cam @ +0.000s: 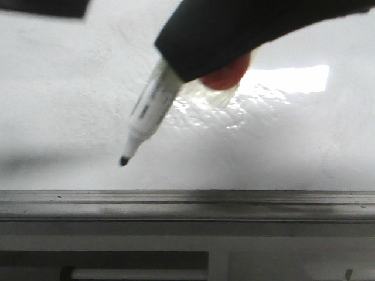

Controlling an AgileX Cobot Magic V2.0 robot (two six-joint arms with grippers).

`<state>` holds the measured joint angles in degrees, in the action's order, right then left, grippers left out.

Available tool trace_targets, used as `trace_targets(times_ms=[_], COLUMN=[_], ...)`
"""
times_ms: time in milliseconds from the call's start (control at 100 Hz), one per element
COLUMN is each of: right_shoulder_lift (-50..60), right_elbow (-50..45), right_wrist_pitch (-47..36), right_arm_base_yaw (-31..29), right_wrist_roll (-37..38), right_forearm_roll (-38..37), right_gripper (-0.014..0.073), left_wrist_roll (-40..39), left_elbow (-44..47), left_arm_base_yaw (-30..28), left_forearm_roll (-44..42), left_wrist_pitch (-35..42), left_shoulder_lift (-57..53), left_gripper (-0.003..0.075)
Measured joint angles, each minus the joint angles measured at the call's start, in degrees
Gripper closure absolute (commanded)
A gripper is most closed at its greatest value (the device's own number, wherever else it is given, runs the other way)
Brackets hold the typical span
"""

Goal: Write number 9 on whiteboard

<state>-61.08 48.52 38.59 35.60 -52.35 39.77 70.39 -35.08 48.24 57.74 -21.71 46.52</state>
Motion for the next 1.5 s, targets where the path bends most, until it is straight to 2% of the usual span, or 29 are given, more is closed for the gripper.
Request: trace_targets(times_ms=[170, 250, 360, 560, 630, 720, 820, 1010, 1260, 1500], right_shoulder_lift=[0.37, 1.33, 4.25, 9.35, 9.4, 9.28, 8.82, 6.65, 4.68, 4.8], right_elbow=[11.79, 14.52, 11.69, -6.28, -9.99, -11.33, -11.43, -11.43, -11.43, -11.22], right_wrist_pitch=[7.28, 5.8, -4.3, -30.81, -35.02, -36.63, -37.74, -37.83, -37.72, -30.77], right_arm_base_yaw=[-2.26, -2.26, -2.05, -1.91, -2.14, -2.75, -3.79, -6.52, -6.88, -6.77], right_wrist_roll=[19.72, 23.96, 25.93, 26.48, 26.48, 26.57, 26.57, 26.57, 26.57, 26.71], right_forearm_roll=[-18.65, -24.5, -30.31, -34.11, -34.38, -34.45, -34.45, -34.45, -34.35, -34.13], right_gripper=[0.065, 0.0627, 0.0627, 0.0629, 0.0634, 0.0634, 0.0634, 0.0634, 0.0634, 0.0636], left_wrist_roll=[-6.82, -9.05, -10.37, -11.02, -11.02, -11.02, -11.02, -11.02, -11.02, -11.02], left_elbow=[3.4, 6.12, 9.09, 10.89, 10.91, 11.01, 11.01, 11.01, 11.01, 11.01], left_arm_base_yaw=[-3.34, -4.87, -6.5, -6.9, -6.9, -6.9, -6.9, -6.9, -6.9, -6.9], left_forearm_roll=[0.24, 0.37, 2.5, 5.38, 5.61, 5.74, 5.8, 5.8, 5.8, 5.8], left_wrist_pitch=[2.96, 5.25, 9.34, 11.8, 11.8, 11.8, 11.8, 11.69, 11.69, 11.69], left_shoulder_lift=[-10.87, -14.3, -17.17, -17.67, -17.67, -17.67, -17.67, -17.67, -17.67, -17.67], left_gripper=[0.0367, 0.044, 0.0519, 0.0643, 0.0678, 0.0717, 0.0741, 0.0741, 0.0741, 0.0741])
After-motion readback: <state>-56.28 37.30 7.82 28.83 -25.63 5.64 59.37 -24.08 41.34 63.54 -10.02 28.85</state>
